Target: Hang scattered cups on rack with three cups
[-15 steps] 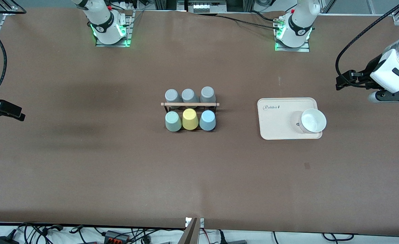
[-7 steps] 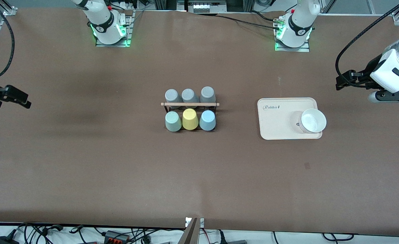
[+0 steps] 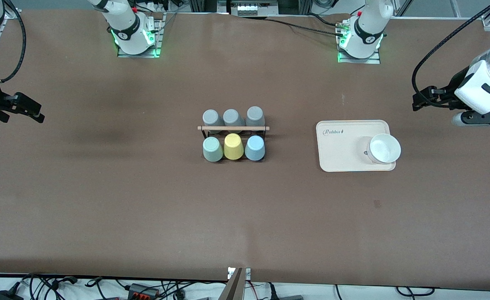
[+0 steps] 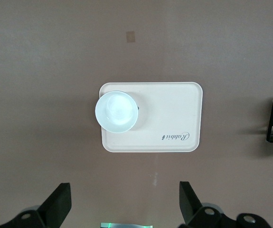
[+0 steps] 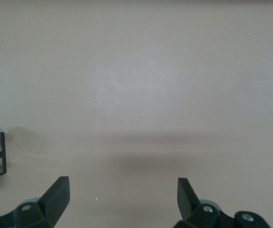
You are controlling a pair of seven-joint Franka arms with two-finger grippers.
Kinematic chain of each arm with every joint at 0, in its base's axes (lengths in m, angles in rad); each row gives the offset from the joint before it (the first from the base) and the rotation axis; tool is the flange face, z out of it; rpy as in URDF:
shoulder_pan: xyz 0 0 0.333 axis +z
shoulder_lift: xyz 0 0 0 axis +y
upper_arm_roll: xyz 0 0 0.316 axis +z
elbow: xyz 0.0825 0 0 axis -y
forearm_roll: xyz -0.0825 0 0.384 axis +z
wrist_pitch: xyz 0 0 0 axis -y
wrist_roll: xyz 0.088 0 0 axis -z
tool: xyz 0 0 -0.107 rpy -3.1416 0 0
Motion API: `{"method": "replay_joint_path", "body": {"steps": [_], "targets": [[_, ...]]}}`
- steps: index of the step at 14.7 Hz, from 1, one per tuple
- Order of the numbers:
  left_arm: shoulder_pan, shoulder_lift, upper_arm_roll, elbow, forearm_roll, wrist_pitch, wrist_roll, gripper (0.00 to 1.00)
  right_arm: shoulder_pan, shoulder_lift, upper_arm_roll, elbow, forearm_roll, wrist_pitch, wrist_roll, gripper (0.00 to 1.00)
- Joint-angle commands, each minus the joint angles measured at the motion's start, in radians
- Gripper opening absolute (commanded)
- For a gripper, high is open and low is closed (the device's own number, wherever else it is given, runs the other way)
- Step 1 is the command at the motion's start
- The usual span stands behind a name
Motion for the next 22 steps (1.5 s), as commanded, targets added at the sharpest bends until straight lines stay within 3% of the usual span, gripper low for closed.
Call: {"method": "replay_joint_path", "body": {"steps": [1, 14, 17, 22], "targets": [[0.009, -0.020, -0.002, -0.013, -0.020, -0.007, 0.021, 1.00, -0.002, -0.003, -0.004, 0.009, -0.009, -0.009, -0.025, 1.00], [0.009, -0.020, -0.003, -0.013, -0.020, -0.008, 0.023, 1.00, -0.016, 0.006, 0.014, 0.011, -0.006, -0.026, -0.027, 1.00], [0.009, -0.020, -0.002, -0.013, -0.020, -0.008, 0.023, 1.00, -0.074, 0.006, 0.077, 0.012, -0.007, -0.018, -0.022, 1.00], [0.009, -0.019, -0.002, -0.013, -0.020, -0.007, 0.023, 1.00, -0.065, -0.002, 0.077, 0.011, -0.001, -0.029, -0.011, 1.00]]}}
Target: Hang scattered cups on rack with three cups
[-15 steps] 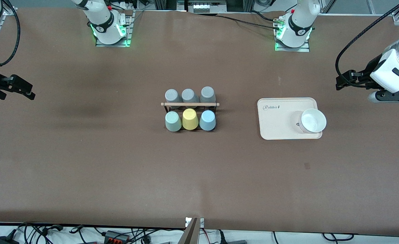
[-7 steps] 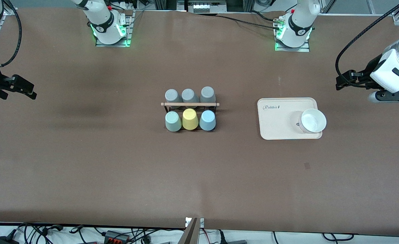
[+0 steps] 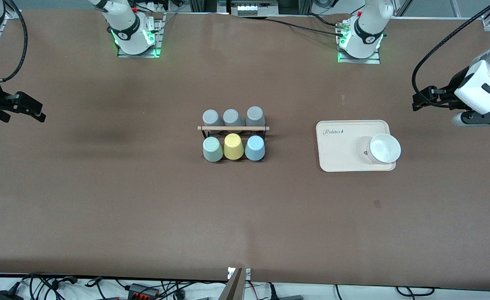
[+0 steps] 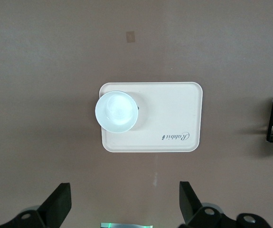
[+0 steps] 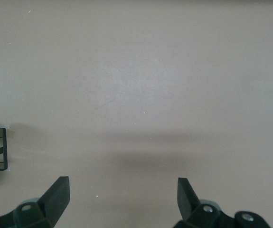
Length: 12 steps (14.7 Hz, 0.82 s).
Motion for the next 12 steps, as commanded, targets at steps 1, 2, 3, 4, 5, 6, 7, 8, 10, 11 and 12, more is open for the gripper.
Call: {"method": "replay_joint_path", "body": {"steps": [1, 2, 3, 4, 5, 6, 7, 8, 10, 11, 12], "targets": [[0.009, -0.020, -0.002, -0.013, -0.019, -0.008, 0.021, 1.00, -0.018, -0.006, 0.019, 0.008, -0.001, -0.015, -0.001, 1.00], [0.009, -0.020, -0.003, -0.013, -0.019, -0.008, 0.021, 1.00, -0.013, -0.007, 0.019, 0.008, -0.001, -0.015, -0.001, 1.00], [0.009, -0.020, -0.003, -0.013, -0.019, -0.008, 0.021, 1.00, -0.012, -0.009, 0.017, 0.008, 0.000, -0.015, 0.000, 1.00], [0.009, -0.020, -0.002, -0.013, -0.019, -0.008, 0.021, 1.00, -0.012, -0.012, 0.007, 0.006, 0.002, -0.015, -0.001, 1.00], [0.009, -0.020, -0.003, -0.013, -0.019, -0.008, 0.021, 1.00, -0.013, -0.013, 0.002, 0.006, 0.003, -0.015, 0.000, 1.00], [0.009, -0.020, -0.002, -0.013, -0.019, -0.008, 0.021, 1.00, -0.016, -0.015, 0.004, 0.005, 0.003, -0.018, 0.000, 1.00], [0.009, -0.020, -0.002, -0.013, -0.019, -0.007, 0.021, 1.00, -0.016, -0.015, 0.002, 0.005, 0.003, -0.033, -0.001, 1.00], [0.009, -0.020, -0.003, -0.013, -0.019, -0.008, 0.021, 1.00, -0.016, -0.021, 0.004, 0.005, 0.003, -0.041, -0.001, 1.00], [0.009, -0.020, -0.002, -0.013, -0.019, -0.008, 0.021, 1.00, -0.015, -0.033, 0.004, -0.007, 0.002, -0.044, -0.001, 1.00], [0.009, -0.019, -0.003, -0.013, -0.019, -0.008, 0.021, 1.00, -0.012, -0.035, 0.005, -0.017, 0.000, -0.044, -0.001, 1.00], [0.009, -0.019, -0.002, -0.013, -0.019, -0.007, 0.021, 1.00, -0.012, -0.039, 0.007, -0.021, -0.001, -0.042, 0.000, 1.00]]}}
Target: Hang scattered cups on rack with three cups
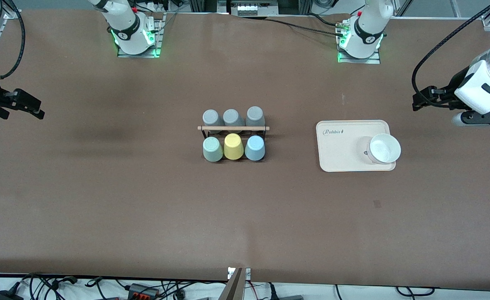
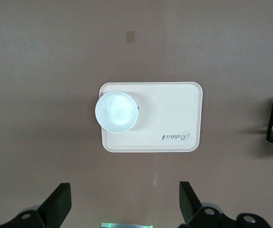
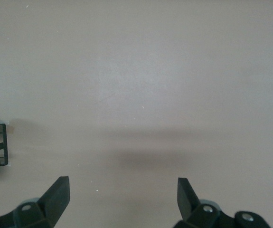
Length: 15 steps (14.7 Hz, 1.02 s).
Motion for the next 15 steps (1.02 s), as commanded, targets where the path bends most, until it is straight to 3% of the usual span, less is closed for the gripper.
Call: {"method": "replay_joint_path", "body": {"steps": [1, 15], "targets": [[0.009, -0.020, -0.002, -0.013, -0.019, -0.007, 0.021, 1.00, -0.007, -0.032, 0.010, -0.029, -0.001, -0.009, 0.000, 1.00], [0.009, -0.020, -0.002, -0.013, -0.019, -0.008, 0.021, 1.00, -0.007, -0.059, 0.016, -0.063, -0.004, -0.002, 0.005, 1.00]]}}
